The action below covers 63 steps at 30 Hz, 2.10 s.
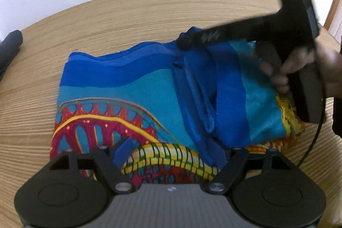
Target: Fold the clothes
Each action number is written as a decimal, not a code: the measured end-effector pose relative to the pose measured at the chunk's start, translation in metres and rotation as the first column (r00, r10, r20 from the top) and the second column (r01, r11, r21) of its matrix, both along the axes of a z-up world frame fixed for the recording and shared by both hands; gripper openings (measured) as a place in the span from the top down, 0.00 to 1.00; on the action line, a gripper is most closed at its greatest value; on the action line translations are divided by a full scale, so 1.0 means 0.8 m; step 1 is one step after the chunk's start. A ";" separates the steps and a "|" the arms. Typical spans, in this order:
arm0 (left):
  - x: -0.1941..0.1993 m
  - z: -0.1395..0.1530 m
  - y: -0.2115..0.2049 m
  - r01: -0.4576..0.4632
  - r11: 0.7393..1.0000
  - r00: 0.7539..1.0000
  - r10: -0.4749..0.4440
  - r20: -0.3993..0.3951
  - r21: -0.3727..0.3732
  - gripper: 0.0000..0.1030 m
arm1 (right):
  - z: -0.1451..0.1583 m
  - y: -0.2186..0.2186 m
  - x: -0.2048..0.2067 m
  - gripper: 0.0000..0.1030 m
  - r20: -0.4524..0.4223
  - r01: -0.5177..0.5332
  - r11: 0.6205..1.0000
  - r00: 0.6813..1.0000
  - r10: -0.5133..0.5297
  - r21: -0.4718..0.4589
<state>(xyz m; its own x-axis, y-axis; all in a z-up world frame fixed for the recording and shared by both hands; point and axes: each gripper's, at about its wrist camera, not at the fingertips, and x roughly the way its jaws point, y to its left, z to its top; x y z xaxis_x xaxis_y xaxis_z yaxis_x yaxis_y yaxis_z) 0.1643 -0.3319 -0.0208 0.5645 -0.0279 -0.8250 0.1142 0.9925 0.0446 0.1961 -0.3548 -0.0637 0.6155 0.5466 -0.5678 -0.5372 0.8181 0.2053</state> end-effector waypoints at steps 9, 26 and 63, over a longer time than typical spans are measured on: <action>0.020 0.064 0.003 0.010 0.999 0.986 -0.003 0.164 -0.038 0.23 | 0.035 -0.049 -0.076 0.55 0.031 0.039 0.983 0.998 -0.045 0.180; 0.151 0.020 -0.025 -0.044 0.996 0.995 0.051 0.088 -0.080 0.23 | 0.008 -0.087 -0.116 0.48 -0.105 0.102 0.966 0.991 -0.078 0.239; -0.056 0.067 0.201 -0.184 0.983 0.970 0.185 0.160 -0.021 0.23 | 0.080 0.220 -0.093 0.80 0.192 0.215 0.909 0.969 -0.154 -0.356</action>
<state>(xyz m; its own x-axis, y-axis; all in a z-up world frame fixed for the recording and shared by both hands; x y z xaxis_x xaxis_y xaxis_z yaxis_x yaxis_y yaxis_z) 0.1197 -0.1711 0.0325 0.6850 0.0847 -0.7236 -0.0789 0.9960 0.0418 0.1220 -0.1787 0.0004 0.7818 0.1832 -0.5960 -0.3697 0.9060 -0.2064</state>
